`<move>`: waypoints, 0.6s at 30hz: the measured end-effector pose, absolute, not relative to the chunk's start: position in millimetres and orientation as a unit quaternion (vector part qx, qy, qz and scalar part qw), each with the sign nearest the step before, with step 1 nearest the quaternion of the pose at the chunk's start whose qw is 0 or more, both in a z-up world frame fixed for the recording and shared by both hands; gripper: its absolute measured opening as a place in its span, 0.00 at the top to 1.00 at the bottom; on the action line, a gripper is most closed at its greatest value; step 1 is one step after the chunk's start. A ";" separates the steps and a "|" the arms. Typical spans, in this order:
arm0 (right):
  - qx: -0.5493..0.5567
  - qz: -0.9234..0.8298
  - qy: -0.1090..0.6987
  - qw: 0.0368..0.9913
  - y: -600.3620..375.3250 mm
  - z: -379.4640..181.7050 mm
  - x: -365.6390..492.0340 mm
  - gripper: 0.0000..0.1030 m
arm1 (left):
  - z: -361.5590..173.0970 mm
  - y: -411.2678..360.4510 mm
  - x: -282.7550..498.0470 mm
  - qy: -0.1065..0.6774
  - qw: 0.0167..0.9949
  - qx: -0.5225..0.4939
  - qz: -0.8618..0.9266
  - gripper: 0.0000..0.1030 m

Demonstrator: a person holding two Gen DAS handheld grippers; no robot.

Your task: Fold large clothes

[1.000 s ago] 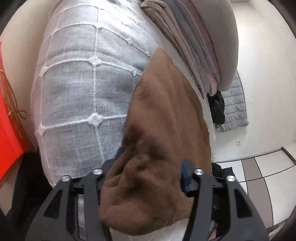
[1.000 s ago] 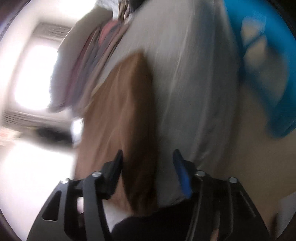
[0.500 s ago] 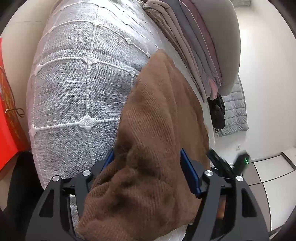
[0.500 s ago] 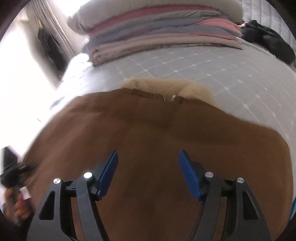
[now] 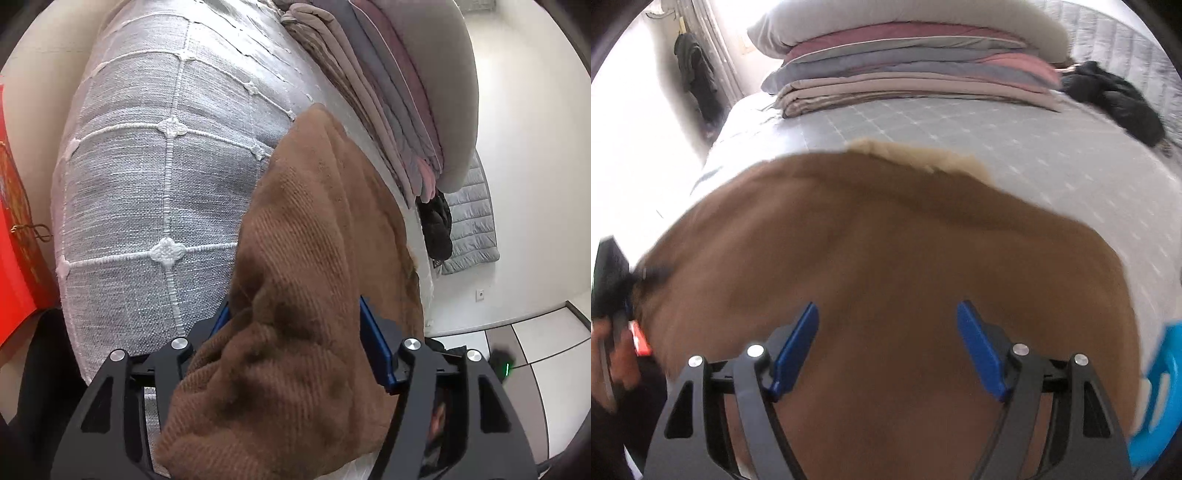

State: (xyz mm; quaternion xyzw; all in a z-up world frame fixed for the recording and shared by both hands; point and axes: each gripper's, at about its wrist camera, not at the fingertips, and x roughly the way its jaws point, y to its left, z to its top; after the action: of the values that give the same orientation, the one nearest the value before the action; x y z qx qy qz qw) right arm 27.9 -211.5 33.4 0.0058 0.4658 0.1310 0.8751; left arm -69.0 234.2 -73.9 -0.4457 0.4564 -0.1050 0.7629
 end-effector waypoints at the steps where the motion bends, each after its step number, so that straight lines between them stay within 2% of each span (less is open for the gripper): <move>1: 0.010 0.120 0.469 0.875 -215.5 30.2 12.8 0.27 | -73.0 233.5 -69.4 0.455 0.764 -0.445 -0.105 0.40; 4: -0.001 0.100 0.493 0.865 -206.5 4.6 -8.8 0.27 | -70.9 236.0 -75.2 0.447 0.766 -0.450 -0.107 0.40; 7: -0.084 0.062 0.484 0.869 -178.8 -25.4 -16.5 0.23 | -67.0 236.8 -82.6 0.434 0.770 -0.454 -0.109 0.46; 10: -0.032 0.047 0.488 0.871 -189.2 -5.7 -24.5 0.23 | -60.5 234.1 -84.1 0.426 0.780 -0.445 -0.108 0.50; 13: -0.024 0.034 0.439 0.898 -191.6 19.5 -54.0 0.23 | -57.3 234.3 -84.1 0.423 0.784 -0.442 -0.108 0.58; 16: -0.048 0.035 0.478 0.877 -178.6 -14.5 -53.8 0.19 | -50.8 231.8 -84.1 0.413 0.792 -0.435 -0.115 0.68; 18: -0.054 0.024 0.457 0.887 -179.0 -26.6 -54.2 0.12 | -44.3 229.9 -84.4 0.405 0.800 -0.426 -0.120 0.71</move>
State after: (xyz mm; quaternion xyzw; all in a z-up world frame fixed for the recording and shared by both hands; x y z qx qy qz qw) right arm -54.2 -179.0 -26.6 -0.0542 0.4570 0.0238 0.8875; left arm -84.4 229.9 -44.3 -0.4258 0.4052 -0.1195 0.8001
